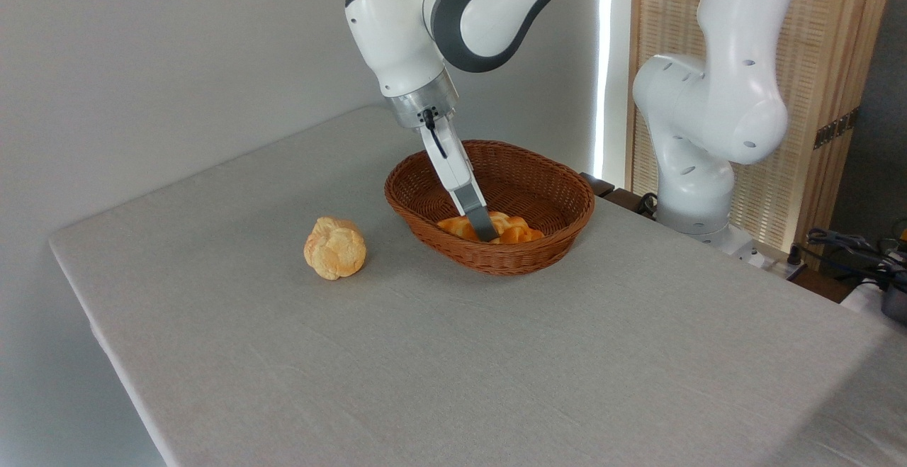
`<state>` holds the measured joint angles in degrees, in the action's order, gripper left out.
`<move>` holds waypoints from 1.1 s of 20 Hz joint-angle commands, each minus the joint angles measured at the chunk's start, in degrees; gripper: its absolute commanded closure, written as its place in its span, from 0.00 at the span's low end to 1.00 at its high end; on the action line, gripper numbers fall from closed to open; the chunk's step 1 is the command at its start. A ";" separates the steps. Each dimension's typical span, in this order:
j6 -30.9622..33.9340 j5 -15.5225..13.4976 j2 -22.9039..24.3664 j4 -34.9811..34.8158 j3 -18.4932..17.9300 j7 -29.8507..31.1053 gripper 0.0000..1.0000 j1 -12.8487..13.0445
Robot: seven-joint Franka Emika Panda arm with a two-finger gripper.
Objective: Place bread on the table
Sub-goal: 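Close the gripper on the croissant inside the basket, then lift the croissant out of the basket and carry it beside the cream puff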
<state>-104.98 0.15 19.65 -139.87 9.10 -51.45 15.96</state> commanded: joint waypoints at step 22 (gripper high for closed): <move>-12.68 -3.22 -4.16 14.54 -5.76 0.12 0.41 -1.55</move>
<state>-110.98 -1.58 19.47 -126.11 4.06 -51.44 14.30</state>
